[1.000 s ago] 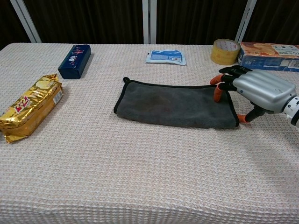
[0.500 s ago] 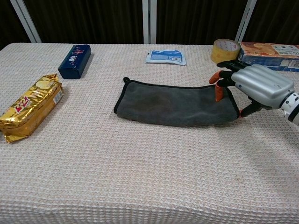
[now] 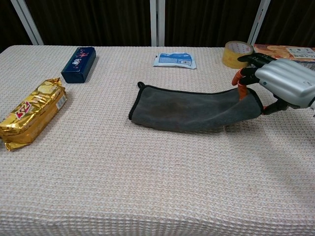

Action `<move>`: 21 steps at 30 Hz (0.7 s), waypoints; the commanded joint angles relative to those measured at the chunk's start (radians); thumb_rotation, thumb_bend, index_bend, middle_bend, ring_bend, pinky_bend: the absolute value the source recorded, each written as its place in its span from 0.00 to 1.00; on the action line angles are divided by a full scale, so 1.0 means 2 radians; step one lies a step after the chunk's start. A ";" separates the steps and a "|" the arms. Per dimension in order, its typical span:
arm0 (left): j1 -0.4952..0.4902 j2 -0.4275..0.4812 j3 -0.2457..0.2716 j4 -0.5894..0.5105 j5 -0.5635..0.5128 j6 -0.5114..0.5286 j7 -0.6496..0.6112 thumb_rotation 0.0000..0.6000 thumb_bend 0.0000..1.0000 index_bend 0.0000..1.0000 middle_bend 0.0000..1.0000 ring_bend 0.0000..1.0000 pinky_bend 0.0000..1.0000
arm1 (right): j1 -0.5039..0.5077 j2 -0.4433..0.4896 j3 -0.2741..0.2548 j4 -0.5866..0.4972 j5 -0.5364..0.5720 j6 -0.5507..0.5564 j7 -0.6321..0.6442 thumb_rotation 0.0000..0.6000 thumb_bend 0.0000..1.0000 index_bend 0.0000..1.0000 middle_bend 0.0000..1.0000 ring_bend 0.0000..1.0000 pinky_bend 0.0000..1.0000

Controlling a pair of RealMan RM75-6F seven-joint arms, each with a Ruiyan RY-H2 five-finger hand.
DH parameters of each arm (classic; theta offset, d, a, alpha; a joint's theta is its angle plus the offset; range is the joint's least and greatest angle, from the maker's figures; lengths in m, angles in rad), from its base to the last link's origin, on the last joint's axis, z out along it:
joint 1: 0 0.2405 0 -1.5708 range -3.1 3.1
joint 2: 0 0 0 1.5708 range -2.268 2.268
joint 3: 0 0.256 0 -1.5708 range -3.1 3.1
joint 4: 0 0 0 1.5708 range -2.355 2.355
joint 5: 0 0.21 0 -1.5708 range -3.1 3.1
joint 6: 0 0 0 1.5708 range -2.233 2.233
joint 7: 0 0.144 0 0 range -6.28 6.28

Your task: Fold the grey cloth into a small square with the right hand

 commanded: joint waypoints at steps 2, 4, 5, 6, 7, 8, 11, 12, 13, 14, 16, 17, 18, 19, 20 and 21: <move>-0.001 0.000 0.000 -0.001 0.000 -0.001 -0.001 1.00 0.18 0.23 0.14 0.17 0.12 | -0.006 0.023 -0.005 -0.003 -0.011 0.023 -0.019 1.00 0.44 0.72 0.29 0.00 0.00; -0.002 0.000 0.000 -0.001 0.001 -0.002 -0.001 1.00 0.18 0.23 0.14 0.17 0.12 | -0.007 0.035 -0.003 -0.010 -0.012 0.033 -0.026 1.00 0.44 0.72 0.29 0.00 0.00; -0.002 0.000 0.000 0.000 0.002 -0.002 -0.002 1.00 0.18 0.23 0.14 0.17 0.12 | -0.007 0.042 0.000 -0.016 -0.013 0.039 -0.030 1.00 0.44 0.72 0.29 0.00 0.00; -0.002 -0.001 0.000 0.000 0.002 -0.002 -0.002 1.00 0.18 0.23 0.14 0.17 0.12 | -0.005 0.046 0.002 -0.022 -0.014 0.043 -0.031 1.00 0.44 0.72 0.29 0.00 0.00; -0.003 -0.001 0.000 0.000 0.002 -0.002 -0.003 1.00 0.18 0.23 0.14 0.17 0.12 | 0.000 0.051 0.006 -0.030 -0.016 0.046 -0.031 1.00 0.44 0.72 0.29 0.00 0.00; -0.002 -0.001 0.000 0.001 0.003 -0.002 -0.003 1.00 0.18 0.23 0.14 0.17 0.12 | 0.005 0.052 0.009 -0.035 -0.018 0.047 -0.033 1.00 0.44 0.72 0.29 0.00 0.00; -0.001 -0.001 0.001 0.001 0.003 0.000 -0.004 1.00 0.18 0.23 0.14 0.17 0.12 | 0.033 0.049 0.019 -0.054 -0.029 0.036 -0.045 1.00 0.44 0.72 0.29 0.00 0.00; -0.001 0.000 0.001 0.002 0.003 0.000 -0.005 1.00 0.18 0.23 0.14 0.17 0.12 | 0.043 0.046 0.021 -0.059 -0.033 0.029 -0.051 1.00 0.44 0.72 0.29 0.00 0.00; -0.001 0.000 0.001 0.002 0.003 0.001 -0.005 1.00 0.18 0.23 0.14 0.17 0.12 | 0.058 0.041 0.024 -0.064 -0.037 0.017 -0.059 1.00 0.44 0.72 0.29 0.00 0.00; 0.000 0.000 0.001 0.002 0.003 0.001 -0.006 1.00 0.18 0.23 0.14 0.17 0.12 | 0.069 0.036 0.027 -0.067 -0.040 0.008 -0.065 1.00 0.44 0.72 0.29 0.00 0.00; 0.000 0.001 0.001 0.003 0.002 0.001 -0.007 1.00 0.18 0.23 0.14 0.17 0.12 | 0.090 0.025 0.032 -0.070 -0.042 -0.014 -0.077 1.00 0.44 0.72 0.29 0.00 0.00; 0.001 0.001 0.002 0.005 0.002 0.001 -0.009 1.00 0.18 0.23 0.14 0.17 0.12 | 0.103 0.017 0.036 -0.072 -0.042 -0.030 -0.083 1.00 0.44 0.72 0.29 0.00 0.00; 0.001 0.001 0.002 0.006 0.003 0.001 -0.010 1.00 0.18 0.23 0.14 0.17 0.12 | 0.112 0.010 0.038 -0.073 -0.041 -0.040 -0.088 1.00 0.44 0.72 0.29 0.00 0.00; 0.002 0.001 0.003 0.007 0.003 0.002 -0.012 1.00 0.18 0.23 0.14 0.17 0.12 | 0.120 0.004 0.040 -0.073 -0.041 -0.049 -0.092 1.00 0.44 0.72 0.29 0.00 0.00; 0.002 0.001 0.003 0.008 0.003 0.002 -0.014 1.00 0.18 0.23 0.14 0.17 0.12 | 0.131 -0.004 0.042 -0.072 -0.042 -0.061 -0.097 1.00 0.44 0.72 0.29 0.00 0.00; 0.003 0.001 0.004 0.010 0.002 0.002 -0.016 1.00 0.18 0.23 0.14 0.17 0.12 | 0.141 -0.012 0.044 -0.070 -0.042 -0.072 -0.102 1.00 0.44 0.72 0.29 0.00 0.00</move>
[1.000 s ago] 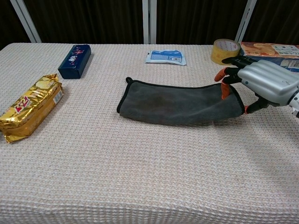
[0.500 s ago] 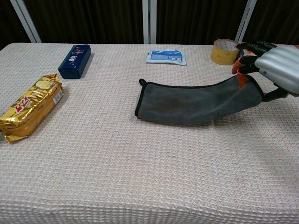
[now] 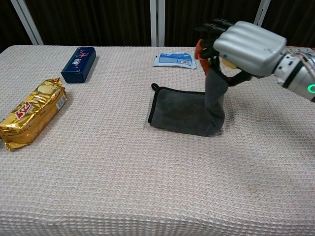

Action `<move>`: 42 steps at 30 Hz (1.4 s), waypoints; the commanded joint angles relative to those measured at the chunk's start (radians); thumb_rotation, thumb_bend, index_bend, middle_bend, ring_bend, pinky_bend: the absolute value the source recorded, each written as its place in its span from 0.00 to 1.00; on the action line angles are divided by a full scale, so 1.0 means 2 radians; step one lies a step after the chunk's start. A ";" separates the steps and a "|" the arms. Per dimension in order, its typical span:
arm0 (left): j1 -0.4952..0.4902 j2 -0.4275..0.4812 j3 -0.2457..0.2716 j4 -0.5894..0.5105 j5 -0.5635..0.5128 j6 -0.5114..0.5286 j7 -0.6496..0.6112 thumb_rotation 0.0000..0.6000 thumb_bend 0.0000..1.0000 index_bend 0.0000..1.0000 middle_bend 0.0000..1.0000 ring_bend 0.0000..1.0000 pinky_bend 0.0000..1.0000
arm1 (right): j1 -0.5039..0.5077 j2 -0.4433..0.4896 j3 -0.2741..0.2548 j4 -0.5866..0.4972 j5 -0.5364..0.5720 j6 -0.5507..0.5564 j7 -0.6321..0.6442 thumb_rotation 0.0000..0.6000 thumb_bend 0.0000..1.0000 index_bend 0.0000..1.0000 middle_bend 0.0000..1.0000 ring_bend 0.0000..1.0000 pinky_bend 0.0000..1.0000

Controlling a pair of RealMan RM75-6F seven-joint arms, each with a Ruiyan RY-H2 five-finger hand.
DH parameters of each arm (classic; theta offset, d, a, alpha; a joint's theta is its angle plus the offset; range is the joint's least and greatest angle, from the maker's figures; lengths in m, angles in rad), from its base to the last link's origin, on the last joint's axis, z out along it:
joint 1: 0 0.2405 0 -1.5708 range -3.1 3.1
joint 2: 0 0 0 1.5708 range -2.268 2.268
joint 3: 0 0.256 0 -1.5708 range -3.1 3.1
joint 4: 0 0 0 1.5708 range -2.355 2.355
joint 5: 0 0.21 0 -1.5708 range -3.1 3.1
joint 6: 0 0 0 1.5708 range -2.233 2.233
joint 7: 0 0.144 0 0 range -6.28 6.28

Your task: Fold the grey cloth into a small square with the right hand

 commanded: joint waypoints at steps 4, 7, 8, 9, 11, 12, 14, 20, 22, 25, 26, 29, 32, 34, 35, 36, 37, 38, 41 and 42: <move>0.004 -0.001 0.002 0.008 -0.002 0.001 -0.010 1.00 0.18 0.23 0.14 0.17 0.12 | 0.057 -0.046 0.012 0.010 0.000 -0.067 -0.030 1.00 0.44 0.72 0.29 0.00 0.00; 0.004 -0.001 0.003 0.012 -0.001 0.001 -0.015 1.00 0.18 0.23 0.14 0.17 0.12 | 0.072 -0.061 0.012 0.023 0.003 -0.087 -0.034 1.00 0.44 0.72 0.29 0.00 0.00; 0.005 -0.001 0.003 0.013 -0.001 0.000 -0.016 1.00 0.18 0.23 0.14 0.17 0.12 | 0.075 -0.066 0.012 0.028 0.005 -0.091 -0.034 1.00 0.44 0.71 0.29 0.00 0.00; 0.005 -0.001 0.004 0.013 -0.001 0.001 -0.017 1.00 0.18 0.23 0.14 0.17 0.12 | 0.078 -0.070 0.012 0.032 0.007 -0.096 -0.035 1.00 0.44 0.71 0.28 0.00 0.00; 0.006 0.000 0.004 0.015 -0.002 0.001 -0.020 1.00 0.18 0.23 0.14 0.17 0.12 | 0.084 -0.081 0.013 0.044 0.013 -0.106 -0.035 1.00 0.44 0.70 0.28 0.00 0.00; 0.006 0.000 0.004 0.015 -0.002 0.001 -0.021 1.00 0.18 0.23 0.14 0.17 0.12 | 0.087 -0.085 0.014 0.049 0.015 -0.110 -0.036 1.00 0.44 0.70 0.28 0.00 0.00; 0.006 0.002 0.004 0.015 -0.001 0.001 -0.022 1.00 0.18 0.23 0.14 0.17 0.12 | 0.092 -0.095 0.017 0.059 0.022 -0.116 -0.035 1.00 0.44 0.69 0.28 0.00 0.00; 0.008 0.003 0.004 0.014 -0.001 0.004 -0.023 1.00 0.18 0.23 0.14 0.17 0.12 | 0.093 -0.112 0.027 0.063 0.053 -0.138 -0.057 1.00 0.24 0.30 0.14 0.00 0.00; 0.008 0.003 0.004 0.013 0.000 0.003 -0.023 1.00 0.18 0.23 0.14 0.17 0.12 | 0.086 -0.112 0.035 0.054 0.069 -0.139 -0.077 1.00 0.10 0.06 0.06 0.00 0.00; 0.007 0.003 0.002 0.013 0.001 0.004 -0.022 1.00 0.18 0.23 0.14 0.17 0.12 | 0.073 -0.106 0.047 0.031 0.087 -0.123 -0.092 1.00 0.01 0.00 0.00 0.00 0.00; 0.006 0.003 0.002 0.012 0.002 0.005 -0.021 1.00 0.18 0.23 0.14 0.17 0.12 | 0.063 -0.099 0.052 0.016 0.095 -0.111 -0.097 1.00 0.00 0.00 0.00 0.00 0.00; 0.006 0.003 -0.001 0.012 0.003 0.008 -0.018 1.00 0.18 0.23 0.14 0.17 0.12 | 0.033 -0.066 0.064 -0.036 0.114 -0.074 -0.106 1.00 0.00 0.00 0.00 0.00 0.00; 0.006 0.002 -0.003 0.018 0.004 0.013 -0.008 1.00 0.18 0.23 0.14 0.17 0.12 | -0.013 -0.009 0.071 -0.109 0.133 -0.026 -0.113 1.00 0.04 0.00 0.00 0.00 0.00; 0.007 -0.002 -0.005 0.024 0.004 0.017 -0.002 1.00 0.18 0.23 0.14 0.17 0.12 | -0.053 0.041 0.070 -0.170 0.149 0.007 -0.117 1.00 0.10 0.00 0.02 0.00 0.00; 0.007 -0.004 -0.007 0.027 0.002 0.018 0.000 1.00 0.18 0.23 0.14 0.17 0.12 | -0.071 0.064 0.068 -0.197 0.156 0.021 -0.115 1.00 0.12 0.00 0.04 0.00 0.00; 0.007 -0.007 -0.009 0.031 0.001 0.020 0.003 1.00 0.18 0.23 0.14 0.17 0.12 | -0.090 0.086 0.065 -0.227 0.166 0.031 -0.111 1.00 0.15 0.00 0.06 0.00 0.00; 0.006 -0.010 -0.011 0.035 -0.001 0.021 0.008 1.00 0.18 0.23 0.14 0.17 0.12 | -0.114 0.119 0.060 -0.270 0.180 0.040 -0.100 1.00 0.16 0.00 0.08 0.00 0.00; 0.006 -0.012 -0.012 0.036 -0.003 0.021 0.011 1.00 0.18 0.23 0.14 0.17 0.12 | -0.131 0.145 0.054 -0.303 0.187 0.045 -0.087 1.00 0.17 0.00 0.10 0.00 0.00; 0.004 -0.016 -0.014 0.037 -0.003 0.022 0.014 1.00 0.18 0.23 0.14 0.17 0.12 | -0.183 0.224 0.031 -0.384 0.194 0.067 -0.032 1.00 0.18 0.02 0.11 0.00 0.00; 0.004 -0.016 -0.015 0.037 -0.003 0.022 0.014 1.00 0.18 0.23 0.14 0.17 0.12 | -0.198 0.243 0.023 -0.399 0.191 0.076 -0.016 1.00 0.18 0.02 0.10 0.00 0.00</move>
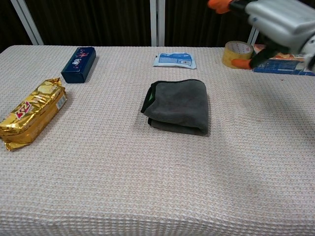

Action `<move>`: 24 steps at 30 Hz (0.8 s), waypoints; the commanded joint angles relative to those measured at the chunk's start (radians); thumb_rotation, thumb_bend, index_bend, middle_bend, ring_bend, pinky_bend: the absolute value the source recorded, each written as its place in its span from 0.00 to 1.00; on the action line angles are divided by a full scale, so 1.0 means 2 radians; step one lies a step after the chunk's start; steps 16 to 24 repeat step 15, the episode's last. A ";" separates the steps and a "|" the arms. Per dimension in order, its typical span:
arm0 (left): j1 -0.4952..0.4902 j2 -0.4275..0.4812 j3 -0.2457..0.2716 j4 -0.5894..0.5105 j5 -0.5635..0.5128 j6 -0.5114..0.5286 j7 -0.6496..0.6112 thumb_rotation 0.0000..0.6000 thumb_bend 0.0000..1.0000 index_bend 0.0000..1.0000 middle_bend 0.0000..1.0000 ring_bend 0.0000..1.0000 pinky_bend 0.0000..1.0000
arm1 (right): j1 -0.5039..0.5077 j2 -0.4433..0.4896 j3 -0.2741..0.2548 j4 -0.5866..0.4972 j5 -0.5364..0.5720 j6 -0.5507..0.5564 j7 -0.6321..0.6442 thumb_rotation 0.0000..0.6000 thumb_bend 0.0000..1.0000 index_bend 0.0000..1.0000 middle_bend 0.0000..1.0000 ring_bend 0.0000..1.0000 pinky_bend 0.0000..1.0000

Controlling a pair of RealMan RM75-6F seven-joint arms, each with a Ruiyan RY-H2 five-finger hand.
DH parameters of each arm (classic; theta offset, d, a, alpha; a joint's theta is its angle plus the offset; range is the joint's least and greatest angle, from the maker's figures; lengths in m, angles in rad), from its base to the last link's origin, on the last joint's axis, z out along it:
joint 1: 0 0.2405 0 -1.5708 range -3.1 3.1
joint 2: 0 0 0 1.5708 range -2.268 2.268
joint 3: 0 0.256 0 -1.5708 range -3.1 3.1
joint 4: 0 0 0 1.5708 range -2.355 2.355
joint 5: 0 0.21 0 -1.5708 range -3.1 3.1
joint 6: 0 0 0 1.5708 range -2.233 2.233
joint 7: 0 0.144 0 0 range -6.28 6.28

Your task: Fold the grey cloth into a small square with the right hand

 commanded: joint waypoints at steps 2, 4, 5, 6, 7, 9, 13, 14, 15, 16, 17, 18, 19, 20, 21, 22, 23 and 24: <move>-0.001 0.000 -0.001 0.002 0.003 0.001 -0.001 1.00 0.18 0.23 0.14 0.17 0.12 | -0.132 0.160 -0.050 -0.141 0.018 0.083 0.104 1.00 0.18 0.02 0.10 0.00 0.00; 0.000 0.002 -0.002 0.003 0.000 0.001 -0.005 1.00 0.18 0.23 0.14 0.17 0.12 | -0.162 0.184 -0.068 -0.148 0.004 0.107 0.135 1.00 0.18 0.02 0.09 0.00 0.00; 0.000 0.004 -0.002 0.002 -0.002 0.001 -0.006 1.00 0.18 0.23 0.14 0.17 0.12 | -0.174 0.191 -0.076 -0.148 -0.002 0.116 0.146 1.00 0.18 0.02 0.09 0.00 0.00; 0.002 0.005 -0.002 0.000 -0.004 0.003 -0.008 1.00 0.18 0.23 0.14 0.17 0.12 | -0.185 0.196 -0.083 -0.147 -0.009 0.126 0.157 1.00 0.18 0.02 0.08 0.00 0.00; 0.004 0.007 -0.003 -0.002 -0.005 0.005 -0.011 1.00 0.18 0.23 0.14 0.17 0.12 | -0.198 0.200 -0.091 -0.142 -0.018 0.137 0.168 1.00 0.18 0.02 0.08 0.00 0.00; 0.007 0.009 -0.003 -0.007 -0.006 0.009 -0.018 1.00 0.18 0.23 0.14 0.17 0.12 | -0.215 0.201 -0.102 -0.132 -0.027 0.148 0.183 1.00 0.18 0.02 0.08 0.00 0.00; 0.015 0.016 0.000 -0.016 -0.006 0.016 -0.021 1.00 0.18 0.23 0.14 0.17 0.12 | -0.236 0.191 -0.111 -0.100 -0.041 0.160 0.225 1.00 0.19 0.02 0.07 0.00 0.00; 0.016 0.017 0.001 -0.018 -0.005 0.017 -0.020 1.00 0.18 0.23 0.14 0.17 0.12 | -0.238 0.187 -0.110 -0.092 -0.043 0.161 0.232 1.00 0.19 0.02 0.07 0.00 0.00; 0.016 0.017 0.002 -0.019 -0.005 0.017 -0.020 1.00 0.18 0.23 0.14 0.17 0.12 | -0.238 0.183 -0.108 -0.085 -0.045 0.160 0.239 1.00 0.19 0.02 0.07 0.00 0.00; 0.016 0.017 0.002 -0.019 -0.005 0.017 -0.020 1.00 0.18 0.23 0.14 0.17 0.12 | -0.238 0.183 -0.108 -0.085 -0.045 0.160 0.239 1.00 0.19 0.02 0.07 0.00 0.00; 0.016 0.017 0.002 -0.019 -0.005 0.017 -0.020 1.00 0.18 0.23 0.14 0.17 0.12 | -0.238 0.183 -0.108 -0.085 -0.045 0.160 0.239 1.00 0.19 0.02 0.07 0.00 0.00; 0.016 0.017 0.002 -0.019 -0.005 0.017 -0.020 1.00 0.18 0.23 0.14 0.17 0.12 | -0.238 0.183 -0.108 -0.085 -0.045 0.160 0.239 1.00 0.19 0.02 0.07 0.00 0.00; 0.016 0.017 0.002 -0.019 -0.005 0.017 -0.020 1.00 0.18 0.23 0.14 0.17 0.12 | -0.238 0.183 -0.108 -0.085 -0.045 0.160 0.239 1.00 0.19 0.02 0.07 0.00 0.00; 0.016 0.017 0.002 -0.019 -0.005 0.017 -0.020 1.00 0.18 0.23 0.14 0.17 0.12 | -0.238 0.183 -0.108 -0.085 -0.045 0.160 0.239 1.00 0.19 0.02 0.07 0.00 0.00; 0.016 0.017 0.002 -0.019 -0.005 0.017 -0.020 1.00 0.18 0.23 0.14 0.17 0.12 | -0.238 0.183 -0.108 -0.085 -0.045 0.160 0.239 1.00 0.19 0.02 0.07 0.00 0.00; 0.016 0.017 0.002 -0.019 -0.005 0.017 -0.020 1.00 0.18 0.23 0.14 0.17 0.12 | -0.238 0.183 -0.108 -0.085 -0.045 0.160 0.239 1.00 0.19 0.02 0.07 0.00 0.00; 0.016 0.017 0.002 -0.019 -0.005 0.017 -0.020 1.00 0.18 0.23 0.14 0.17 0.12 | -0.238 0.183 -0.108 -0.085 -0.045 0.160 0.239 1.00 0.19 0.02 0.07 0.00 0.00; 0.016 0.017 0.002 -0.019 -0.005 0.017 -0.020 1.00 0.18 0.23 0.14 0.17 0.12 | -0.238 0.183 -0.108 -0.085 -0.045 0.160 0.239 1.00 0.19 0.02 0.07 0.00 0.00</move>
